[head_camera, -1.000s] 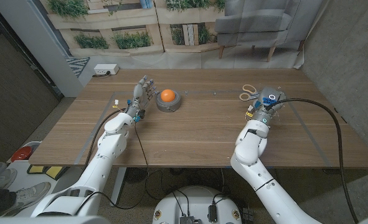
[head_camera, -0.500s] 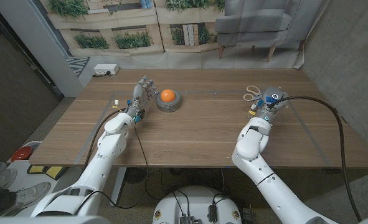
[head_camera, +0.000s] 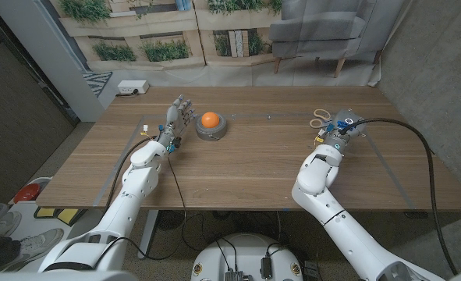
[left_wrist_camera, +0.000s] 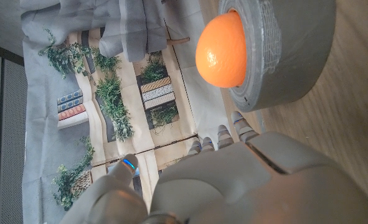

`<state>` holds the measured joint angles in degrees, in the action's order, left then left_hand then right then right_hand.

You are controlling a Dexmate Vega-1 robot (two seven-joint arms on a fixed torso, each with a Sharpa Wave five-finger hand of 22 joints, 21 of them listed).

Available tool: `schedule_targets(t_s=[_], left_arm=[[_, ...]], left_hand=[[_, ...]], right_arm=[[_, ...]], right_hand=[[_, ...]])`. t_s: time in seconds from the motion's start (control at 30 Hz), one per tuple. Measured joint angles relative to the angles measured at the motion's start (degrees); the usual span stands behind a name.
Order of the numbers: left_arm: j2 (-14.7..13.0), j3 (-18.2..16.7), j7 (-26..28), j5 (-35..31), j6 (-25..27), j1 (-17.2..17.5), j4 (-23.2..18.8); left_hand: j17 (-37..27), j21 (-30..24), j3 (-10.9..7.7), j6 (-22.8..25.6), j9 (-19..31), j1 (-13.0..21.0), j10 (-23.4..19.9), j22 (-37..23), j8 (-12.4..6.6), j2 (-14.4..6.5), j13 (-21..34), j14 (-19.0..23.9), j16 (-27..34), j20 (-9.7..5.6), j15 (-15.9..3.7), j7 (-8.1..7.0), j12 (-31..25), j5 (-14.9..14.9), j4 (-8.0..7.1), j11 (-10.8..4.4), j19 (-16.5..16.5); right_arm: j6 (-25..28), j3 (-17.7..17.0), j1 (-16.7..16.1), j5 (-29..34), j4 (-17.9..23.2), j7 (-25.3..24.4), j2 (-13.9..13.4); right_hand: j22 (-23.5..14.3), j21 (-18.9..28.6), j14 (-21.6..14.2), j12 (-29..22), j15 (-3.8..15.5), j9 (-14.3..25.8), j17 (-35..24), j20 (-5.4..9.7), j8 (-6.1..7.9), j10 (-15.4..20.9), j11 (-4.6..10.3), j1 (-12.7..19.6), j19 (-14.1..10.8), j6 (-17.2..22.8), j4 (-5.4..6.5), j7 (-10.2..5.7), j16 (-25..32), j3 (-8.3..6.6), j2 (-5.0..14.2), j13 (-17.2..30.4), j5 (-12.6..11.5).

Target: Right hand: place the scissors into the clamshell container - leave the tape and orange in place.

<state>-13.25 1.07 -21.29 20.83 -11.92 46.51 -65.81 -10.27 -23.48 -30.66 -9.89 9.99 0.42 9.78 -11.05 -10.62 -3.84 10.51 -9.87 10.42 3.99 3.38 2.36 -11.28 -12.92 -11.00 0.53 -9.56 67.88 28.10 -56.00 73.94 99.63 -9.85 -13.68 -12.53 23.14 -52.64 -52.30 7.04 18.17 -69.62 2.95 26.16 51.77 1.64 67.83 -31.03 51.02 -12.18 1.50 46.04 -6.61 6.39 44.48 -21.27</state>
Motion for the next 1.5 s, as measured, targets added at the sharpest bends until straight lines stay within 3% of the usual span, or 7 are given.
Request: schedule_targets(t_s=[0.37, 0.4, 0.87, 1.5], left_arm=[[-0.1, -0.2, 0.1, 0.0, -0.1, 0.0, 0.0], [-0.1, -0.2, 0.2, 0.0, -0.1, 0.1, -0.1], [-0.2, -0.3, 0.3, 0.1, -0.1, 0.6, -0.8], [-0.3, -0.4, 0.6, 0.2, 0.4, 1.2, -1.7]], left_hand=[[0.0, 0.4, 0.0, 0.0, 0.0, 0.0, 0.0, 0.0, 0.0, 0.0, 0.0, 0.0, 0.0, 0.0, 0.0, 0.0, 0.0, 0.0, 0.0, 0.0, 0.0], [0.0, 0.4, 0.0, 0.0, 0.0, 0.0, 0.0, 0.0, 0.0, 0.0, 0.0, 0.0, 0.0, 0.0, 0.0, 0.0, 0.0, 0.0, 0.0, 0.0, 0.0], [0.0, 0.4, 0.0, 0.0, 0.0, 0.0, 0.0, 0.0, 0.0, 0.0, 0.0, 0.0, 0.0, 0.0, 0.0, 0.0, 0.0, 0.0, 0.0, 0.0, 0.0], [0.0, 0.4, 0.0, 0.0, 0.0, 0.0, 0.0, 0.0, 0.0, 0.0, 0.0, 0.0, 0.0, 0.0, 0.0, 0.0, 0.0, 0.0, 0.0, 0.0, 0.0]], right_arm=[[3.7, 0.9, 1.1, -4.1, -0.4, -0.9, -1.1], [4.4, 2.0, 2.2, -4.9, -0.6, -1.2, -2.5], [10.0, 4.5, 4.1, -11.7, -0.3, -3.6, -5.5], [11.6, 3.9, 4.3, -11.4, -1.8, -2.0, -4.9]], right_hand=[[0.0, 0.4, 0.0, 0.2, -0.01, 0.0, 0.0, 0.0, 0.0, 0.2, -0.22, 0.2, 0.0, 0.0, -0.23, -0.01, 0.0, -0.23, -0.23, 0.0, 0.0], [0.0, 0.4, 0.1, 0.2, -0.09, 0.0, 0.0, 0.0, 0.0, 0.2, -0.22, 0.2, 0.0, 0.1, -0.23, -0.08, 0.0, -0.23, -0.23, 0.0, 0.0], [0.0, 0.8, 0.1, 0.2, -0.1, 0.0, 0.0, 0.0, 0.02, 0.2, -0.21, 0.0, 0.0, 0.2, -0.47, -0.18, 0.0, -0.47, -0.46, 0.3, 0.2], [0.0, 1.2, 0.1, 0.4, -0.11, 0.0, 0.0, -0.31, 0.16, 0.2, -0.21, -0.3, 0.3, 0.2, -0.94, -0.19, 0.4, -0.94, -0.77, 0.4, 0.5]])
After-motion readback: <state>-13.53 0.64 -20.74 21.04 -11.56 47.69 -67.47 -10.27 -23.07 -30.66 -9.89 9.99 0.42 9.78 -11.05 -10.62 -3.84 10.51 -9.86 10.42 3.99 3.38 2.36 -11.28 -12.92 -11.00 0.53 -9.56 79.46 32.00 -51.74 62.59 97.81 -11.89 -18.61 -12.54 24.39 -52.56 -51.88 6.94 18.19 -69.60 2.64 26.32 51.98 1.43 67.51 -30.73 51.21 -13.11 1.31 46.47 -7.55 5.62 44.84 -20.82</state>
